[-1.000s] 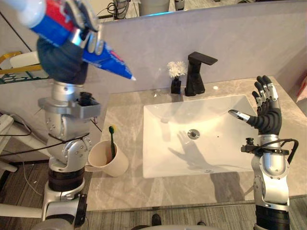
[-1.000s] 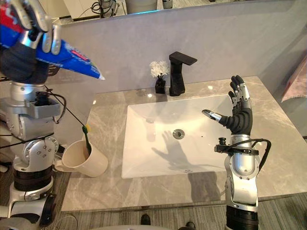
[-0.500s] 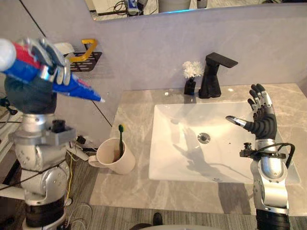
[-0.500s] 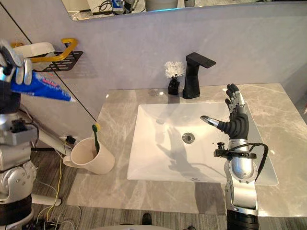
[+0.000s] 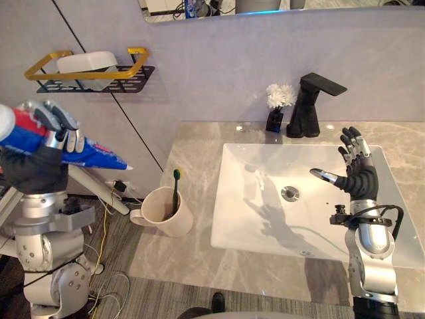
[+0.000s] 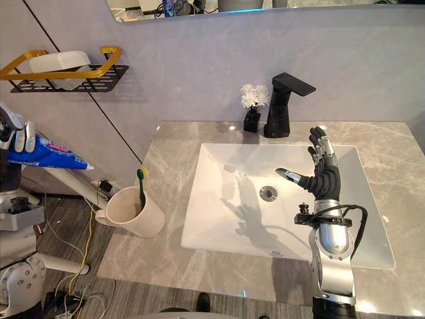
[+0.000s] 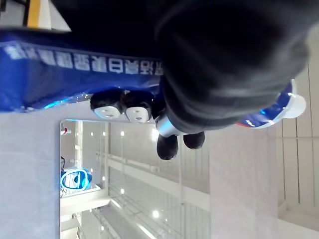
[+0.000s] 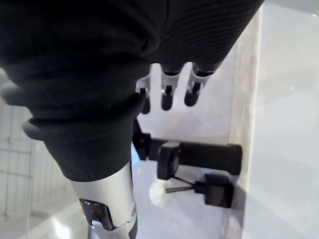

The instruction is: Organize washtable

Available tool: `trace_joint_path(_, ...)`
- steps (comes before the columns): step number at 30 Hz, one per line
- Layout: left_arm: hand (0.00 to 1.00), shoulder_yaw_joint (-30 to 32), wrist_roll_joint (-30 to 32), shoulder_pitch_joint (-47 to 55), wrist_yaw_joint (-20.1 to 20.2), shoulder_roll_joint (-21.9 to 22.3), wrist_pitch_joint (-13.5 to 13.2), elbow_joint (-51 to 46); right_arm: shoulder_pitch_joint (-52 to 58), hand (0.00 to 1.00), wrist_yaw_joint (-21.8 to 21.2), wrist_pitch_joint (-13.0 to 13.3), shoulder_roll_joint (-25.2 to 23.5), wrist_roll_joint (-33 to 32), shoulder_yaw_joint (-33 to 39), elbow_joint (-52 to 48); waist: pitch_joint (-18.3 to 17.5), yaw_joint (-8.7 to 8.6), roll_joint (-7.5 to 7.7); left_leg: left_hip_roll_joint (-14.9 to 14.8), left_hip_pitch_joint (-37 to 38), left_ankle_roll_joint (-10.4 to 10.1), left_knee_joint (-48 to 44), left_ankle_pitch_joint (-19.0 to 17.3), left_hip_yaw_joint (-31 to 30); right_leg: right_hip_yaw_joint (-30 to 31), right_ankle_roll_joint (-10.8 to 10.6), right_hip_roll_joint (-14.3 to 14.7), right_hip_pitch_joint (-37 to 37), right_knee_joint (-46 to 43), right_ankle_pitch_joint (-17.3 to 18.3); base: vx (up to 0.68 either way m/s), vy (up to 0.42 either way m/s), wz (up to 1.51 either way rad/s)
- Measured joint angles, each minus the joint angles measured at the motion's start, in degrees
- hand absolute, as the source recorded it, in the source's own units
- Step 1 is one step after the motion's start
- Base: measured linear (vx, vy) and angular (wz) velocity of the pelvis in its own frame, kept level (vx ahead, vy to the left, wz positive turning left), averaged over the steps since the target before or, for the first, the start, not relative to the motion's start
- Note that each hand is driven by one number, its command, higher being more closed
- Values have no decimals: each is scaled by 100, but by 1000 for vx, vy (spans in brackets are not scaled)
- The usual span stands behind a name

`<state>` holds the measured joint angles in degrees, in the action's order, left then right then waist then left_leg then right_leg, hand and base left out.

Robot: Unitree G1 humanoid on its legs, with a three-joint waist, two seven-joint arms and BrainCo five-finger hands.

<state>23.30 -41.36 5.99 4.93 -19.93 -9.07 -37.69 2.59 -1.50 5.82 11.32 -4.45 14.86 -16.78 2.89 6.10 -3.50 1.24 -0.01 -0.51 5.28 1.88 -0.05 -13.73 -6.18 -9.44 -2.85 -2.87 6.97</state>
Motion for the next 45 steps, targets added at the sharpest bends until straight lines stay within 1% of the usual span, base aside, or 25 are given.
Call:
trace_joint_path(4,100,-2,69,231,96,207,46,-336,1,0,-3,-1,-93,7,14,-3,29,90,44,1,1,-1,0,-1,-48,-34,1,-3,-33,2,1,45,-6,8)
trace_joint_path(6,100,-2,128,361,132,332,101,-495,-1,0,-13,-1,-157,21,2,-3,46,93,70,7,19,-1,0,-1,-103,-58,2,-6,-79,4,1,24,-4,13)
trace_joint_path(9,100,-4,155,487,137,424,115,-561,-12,0,-16,-1,-203,56,-19,-5,58,110,96,16,32,-1,0,-2,-112,-64,1,-15,-98,4,5,4,0,2)
trace_joint_path(11,100,-12,156,554,138,442,123,-564,-15,0,-21,-1,-209,57,-18,-9,59,104,98,33,32,-1,-8,-2,-111,-60,-8,-31,-99,4,12,0,0,0)
trace_joint_path(13,100,-24,159,595,138,568,133,-595,-14,0,-29,-1,-214,60,-20,-11,59,99,98,62,32,1,-19,-2,-109,-54,-19,-59,-103,4,25,0,0,0)
trace_joint_path(21,100,-163,165,703,257,662,147,-745,-9,0,-112,-1,-247,108,-53,-64,61,98,126,68,32,3,-23,-1,-108,-47,-19,-62,-102,3,24,0,0,0)
trace_joint_path(26,100,-367,165,787,262,773,241,-745,-9,0,-105,-1,-270,184,-153,-83,60,81,133,68,31,3,-22,-1,-109,-50,-20,-63,-104,4,24,0,0,0)
trace_joint_path(31,100,-607,165,837,282,780,372,-744,-11,0,-105,-9,-302,184,-190,-85,60,82,134,68,33,3,-23,-1,-109,-52,-20,-64,-109,4,24,0,0,0)
trace_joint_path(35,100,-811,165,890,385,779,385,-745,-20,0,-104,-14,-302,184,-241,-85,60,78,134,66,42,3,-25,-1,-98,-41,-20,-64,-111,4,23,0,0,-1)
trace_joint_path(39,100,-829,165,926,387,779,421,-744,-20,0,-104,-14,-304,184,-262,-85,60,76,134,65,47,3,-25,-1,-93,-37,-20,-63,-113,4,23,0,0,-1)
trace_joint_path(43,100,-1042,161,982,420,779,436,-744,-21,0,-104,-16,-304,184,-298,-85,60,69,134,65,49,3,-25,-1,-91,-37,-20,-63,-115,4,23,0,0,0)
trace_joint_path(45,100,-1044,161,1036,447,779,439,-744,-23,0,-104,-16,-304,184,-309,-85,60,63,134,64,49,3,-25,-1,-90,-37,-20,-62,-115,5,23,0,0,0)
